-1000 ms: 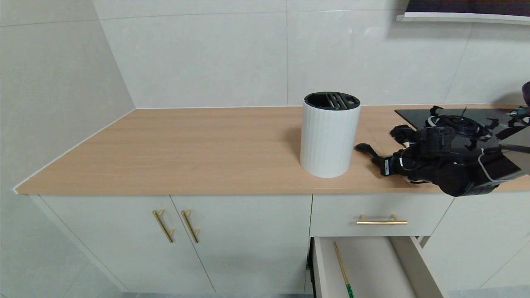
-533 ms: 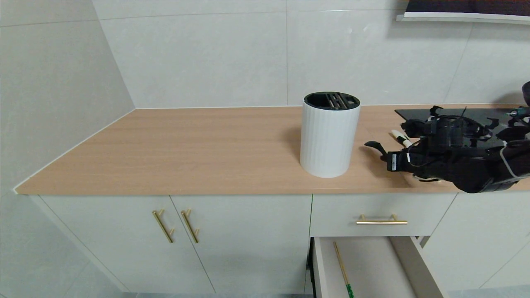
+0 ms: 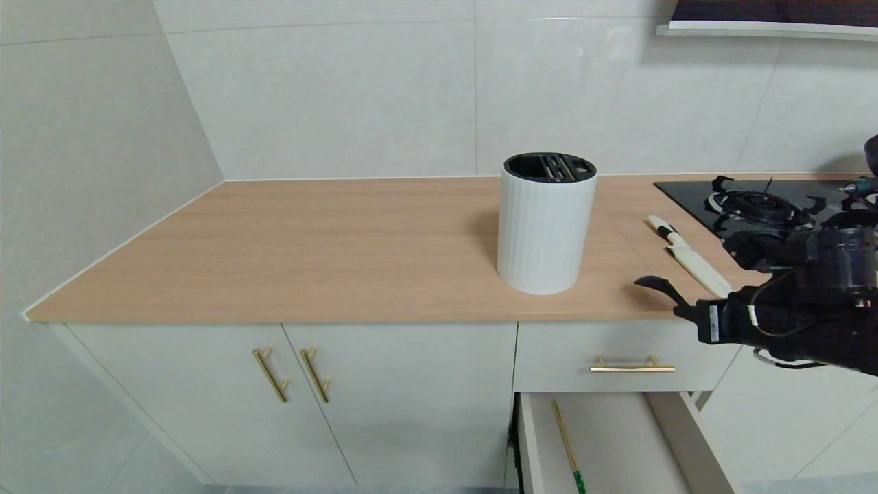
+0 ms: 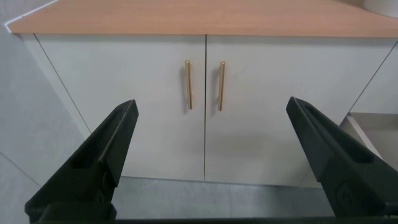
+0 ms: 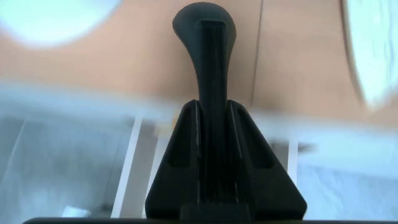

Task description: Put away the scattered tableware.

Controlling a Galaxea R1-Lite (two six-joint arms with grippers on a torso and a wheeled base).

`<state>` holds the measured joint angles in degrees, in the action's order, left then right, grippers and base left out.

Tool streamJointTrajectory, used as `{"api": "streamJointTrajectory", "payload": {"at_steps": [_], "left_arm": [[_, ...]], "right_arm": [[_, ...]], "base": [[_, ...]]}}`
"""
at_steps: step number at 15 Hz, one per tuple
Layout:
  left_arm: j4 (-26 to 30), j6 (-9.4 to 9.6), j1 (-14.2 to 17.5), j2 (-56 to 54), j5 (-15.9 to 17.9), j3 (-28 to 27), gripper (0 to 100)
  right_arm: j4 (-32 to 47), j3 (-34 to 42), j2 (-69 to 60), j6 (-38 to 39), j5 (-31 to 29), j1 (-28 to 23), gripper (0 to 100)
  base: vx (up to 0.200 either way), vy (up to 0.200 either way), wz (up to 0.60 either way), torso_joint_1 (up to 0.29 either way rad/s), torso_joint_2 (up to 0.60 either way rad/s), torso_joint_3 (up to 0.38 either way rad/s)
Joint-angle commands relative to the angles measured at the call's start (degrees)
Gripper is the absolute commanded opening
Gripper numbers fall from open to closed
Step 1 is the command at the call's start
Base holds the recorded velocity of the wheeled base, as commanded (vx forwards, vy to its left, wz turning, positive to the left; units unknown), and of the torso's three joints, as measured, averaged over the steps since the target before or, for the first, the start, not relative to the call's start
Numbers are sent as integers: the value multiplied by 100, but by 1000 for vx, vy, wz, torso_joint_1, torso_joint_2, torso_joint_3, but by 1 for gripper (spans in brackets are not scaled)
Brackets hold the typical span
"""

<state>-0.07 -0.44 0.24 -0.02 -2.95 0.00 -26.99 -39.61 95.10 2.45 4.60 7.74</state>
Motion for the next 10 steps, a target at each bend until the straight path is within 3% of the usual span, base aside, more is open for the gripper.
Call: {"api": "streamJointTrajectory", "payload": {"at_steps": [1,6,10], "left_arm": [[-1,0,2,2,-4,0,100],[-1,0,2,2,-4,0,100],[-1,0,2,2,-4,0,100]], "right_arm": [[-8,805,-1020,-25,-20,377,0],[-8,1333,-1257,-104,-20,667,0],[-8,1553,-1266,-315,-11,773,0]], "base": [[0,0,0,0,0,0],[0,0,0,-9,20,15],[0,0,0,-163,398,228]]}}
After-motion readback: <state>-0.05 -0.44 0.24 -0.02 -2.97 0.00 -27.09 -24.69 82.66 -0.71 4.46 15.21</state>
